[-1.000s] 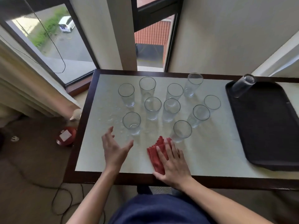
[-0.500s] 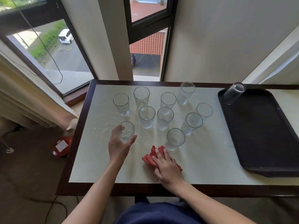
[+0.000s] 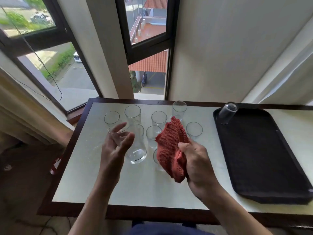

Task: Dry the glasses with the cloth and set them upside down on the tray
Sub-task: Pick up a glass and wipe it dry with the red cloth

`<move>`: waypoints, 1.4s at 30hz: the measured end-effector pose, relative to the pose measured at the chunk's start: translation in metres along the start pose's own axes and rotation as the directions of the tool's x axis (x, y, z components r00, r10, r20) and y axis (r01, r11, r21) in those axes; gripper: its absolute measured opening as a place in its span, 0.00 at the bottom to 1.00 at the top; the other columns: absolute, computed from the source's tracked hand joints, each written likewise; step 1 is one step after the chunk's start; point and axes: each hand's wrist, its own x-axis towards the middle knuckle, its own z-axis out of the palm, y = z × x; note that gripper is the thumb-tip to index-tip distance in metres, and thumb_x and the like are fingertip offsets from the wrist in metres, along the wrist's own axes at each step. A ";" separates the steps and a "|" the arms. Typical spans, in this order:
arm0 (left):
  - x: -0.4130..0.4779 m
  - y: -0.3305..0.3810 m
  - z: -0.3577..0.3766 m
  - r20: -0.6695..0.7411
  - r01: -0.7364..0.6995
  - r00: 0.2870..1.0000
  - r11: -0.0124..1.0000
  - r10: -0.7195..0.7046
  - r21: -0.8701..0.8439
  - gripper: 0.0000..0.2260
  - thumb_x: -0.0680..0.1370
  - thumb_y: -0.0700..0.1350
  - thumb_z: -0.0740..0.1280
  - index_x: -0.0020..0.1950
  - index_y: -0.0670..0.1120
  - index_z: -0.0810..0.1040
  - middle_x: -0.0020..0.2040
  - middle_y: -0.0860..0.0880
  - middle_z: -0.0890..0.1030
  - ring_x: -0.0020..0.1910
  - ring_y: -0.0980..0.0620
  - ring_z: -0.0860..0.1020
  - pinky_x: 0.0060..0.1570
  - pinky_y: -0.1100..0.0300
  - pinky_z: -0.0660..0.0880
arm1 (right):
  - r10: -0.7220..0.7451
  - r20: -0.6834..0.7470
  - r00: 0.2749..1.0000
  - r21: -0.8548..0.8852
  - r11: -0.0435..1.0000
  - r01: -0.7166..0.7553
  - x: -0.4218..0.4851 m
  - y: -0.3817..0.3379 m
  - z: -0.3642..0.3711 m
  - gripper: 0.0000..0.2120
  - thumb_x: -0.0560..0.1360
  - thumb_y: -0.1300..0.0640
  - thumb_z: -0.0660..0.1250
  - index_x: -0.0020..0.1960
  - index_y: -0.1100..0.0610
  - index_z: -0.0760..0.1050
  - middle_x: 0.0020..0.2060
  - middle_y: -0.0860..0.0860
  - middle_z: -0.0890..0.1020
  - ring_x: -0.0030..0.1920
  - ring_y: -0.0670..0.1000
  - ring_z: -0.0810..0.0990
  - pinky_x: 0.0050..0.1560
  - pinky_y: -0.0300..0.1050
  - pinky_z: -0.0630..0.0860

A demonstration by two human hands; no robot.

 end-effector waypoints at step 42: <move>-0.025 0.054 0.151 0.142 0.209 0.976 0.880 -0.163 -0.427 0.37 0.70 0.62 0.71 0.69 0.37 0.69 0.58 0.36 0.79 0.60 0.44 0.79 0.66 0.46 0.72 | -0.627 0.030 0.779 -0.493 0.668 0.557 -0.004 0.004 -0.029 0.29 0.79 0.45 0.54 0.78 0.43 0.51 0.78 0.39 0.59 0.74 0.35 0.60 0.69 0.27 0.61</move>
